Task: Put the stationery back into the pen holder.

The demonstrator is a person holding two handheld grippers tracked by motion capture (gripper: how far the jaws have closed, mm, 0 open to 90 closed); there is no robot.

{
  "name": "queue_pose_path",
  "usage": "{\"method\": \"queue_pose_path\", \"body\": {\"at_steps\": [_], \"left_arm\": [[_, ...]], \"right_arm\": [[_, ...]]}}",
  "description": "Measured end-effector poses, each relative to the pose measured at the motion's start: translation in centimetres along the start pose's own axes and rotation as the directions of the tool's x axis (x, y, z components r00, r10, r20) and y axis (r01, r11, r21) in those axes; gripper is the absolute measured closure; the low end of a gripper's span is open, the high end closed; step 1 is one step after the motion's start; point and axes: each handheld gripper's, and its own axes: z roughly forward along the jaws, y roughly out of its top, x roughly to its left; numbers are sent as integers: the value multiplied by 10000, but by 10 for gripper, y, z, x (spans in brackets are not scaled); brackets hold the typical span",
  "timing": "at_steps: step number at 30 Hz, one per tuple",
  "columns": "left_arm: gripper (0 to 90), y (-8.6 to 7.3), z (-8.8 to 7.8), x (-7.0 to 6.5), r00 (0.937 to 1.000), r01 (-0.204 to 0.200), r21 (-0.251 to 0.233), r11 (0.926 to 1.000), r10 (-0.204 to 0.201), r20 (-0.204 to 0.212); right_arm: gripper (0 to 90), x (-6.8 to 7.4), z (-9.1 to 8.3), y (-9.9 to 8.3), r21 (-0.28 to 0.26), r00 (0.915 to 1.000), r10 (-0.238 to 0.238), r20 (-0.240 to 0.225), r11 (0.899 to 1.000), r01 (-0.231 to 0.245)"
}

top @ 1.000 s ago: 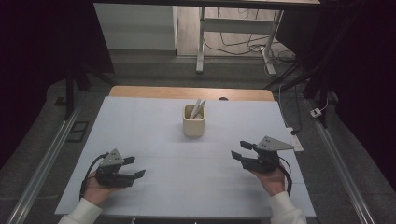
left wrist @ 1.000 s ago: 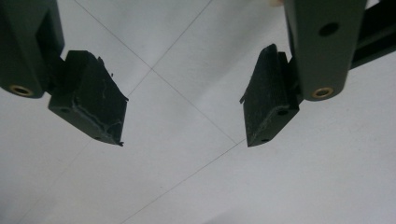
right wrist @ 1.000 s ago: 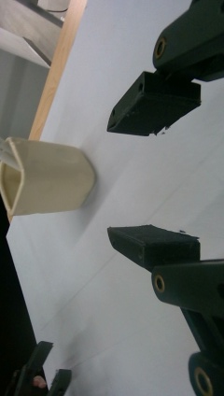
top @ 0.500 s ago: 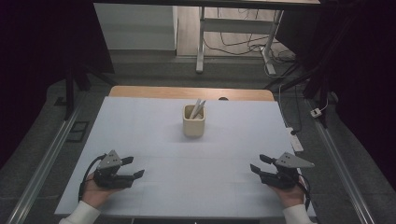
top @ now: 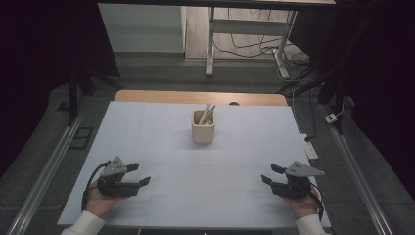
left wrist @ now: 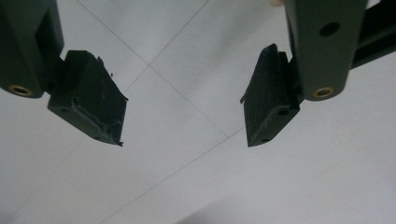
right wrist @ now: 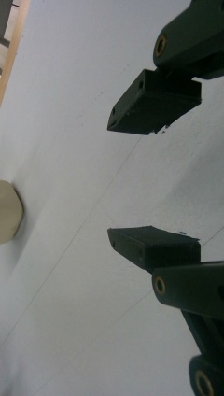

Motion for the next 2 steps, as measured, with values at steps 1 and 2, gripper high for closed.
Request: {"method": "queue_pose_path", "body": {"at_steps": [1, 2], "left_arm": [[298, 0, 0, 0, 10000, -7, 12, 10000, 7, 26], [297, 0, 0, 0, 10000, -24, 30, 10000, 23, 24]], "right_arm": [[413, 0, 0, 0, 8, 10000, 9, -23, 10000, -9], [413, 0, -1, 0, 8, 10000, 17, -15, 10000, -17]]}}
